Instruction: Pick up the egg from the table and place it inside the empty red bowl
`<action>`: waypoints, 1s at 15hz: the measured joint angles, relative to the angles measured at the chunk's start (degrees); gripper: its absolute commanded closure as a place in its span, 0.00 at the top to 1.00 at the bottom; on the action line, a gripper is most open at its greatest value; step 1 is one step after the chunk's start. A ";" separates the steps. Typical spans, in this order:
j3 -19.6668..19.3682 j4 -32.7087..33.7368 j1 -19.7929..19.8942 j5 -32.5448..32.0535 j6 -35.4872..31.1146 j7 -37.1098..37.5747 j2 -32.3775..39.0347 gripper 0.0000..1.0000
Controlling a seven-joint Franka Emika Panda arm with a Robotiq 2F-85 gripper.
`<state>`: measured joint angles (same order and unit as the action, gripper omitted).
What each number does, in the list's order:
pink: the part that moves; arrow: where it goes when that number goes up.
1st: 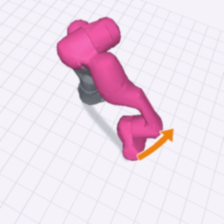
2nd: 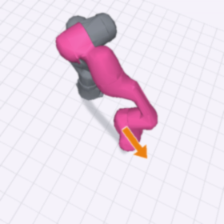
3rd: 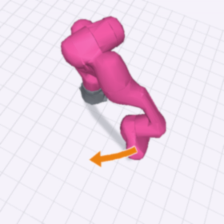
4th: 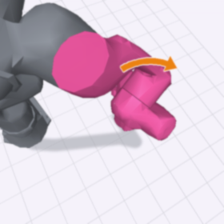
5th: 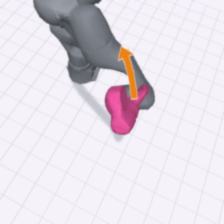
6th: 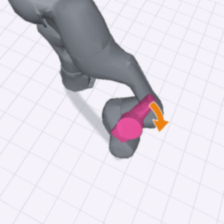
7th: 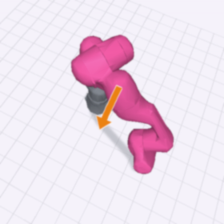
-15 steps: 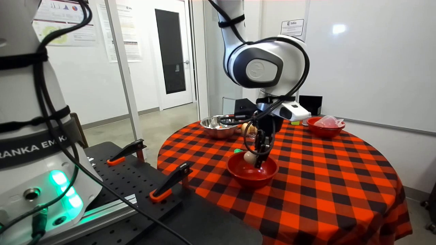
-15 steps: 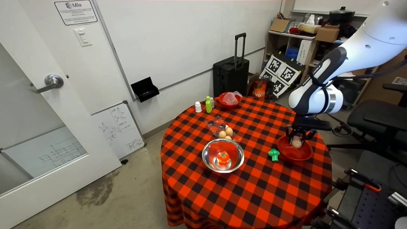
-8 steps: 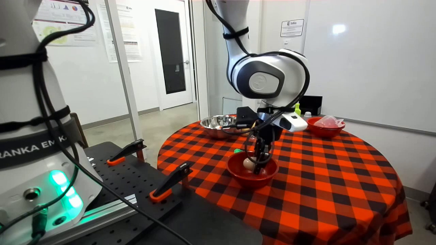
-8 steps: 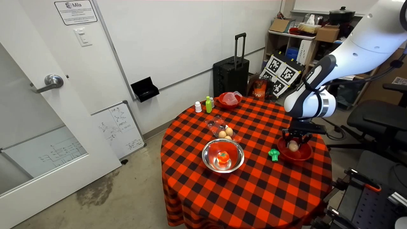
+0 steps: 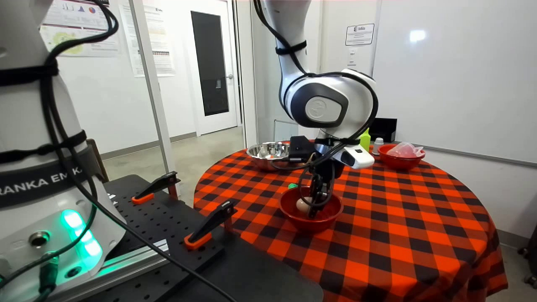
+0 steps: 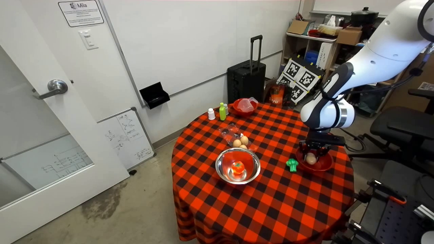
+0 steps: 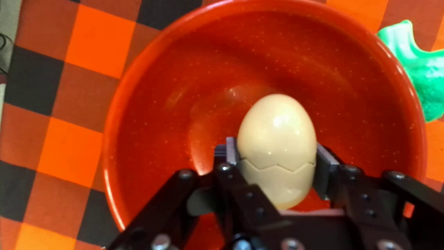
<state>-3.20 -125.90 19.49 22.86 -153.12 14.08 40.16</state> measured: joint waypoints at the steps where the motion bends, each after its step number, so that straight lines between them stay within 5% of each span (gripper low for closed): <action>1: 0.03 0.08 0.03 0.18 0.07 0.00 0.12 0.86; 3: 0.09 0.17 0.07 0.54 0.16 0.00 0.21 1.00; 15: 0.14 -4.05 0.47 2.93 -0.76 -0.62 -7.22 1.00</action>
<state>-3.07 -129.96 19.97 25.79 -153.88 13.45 32.94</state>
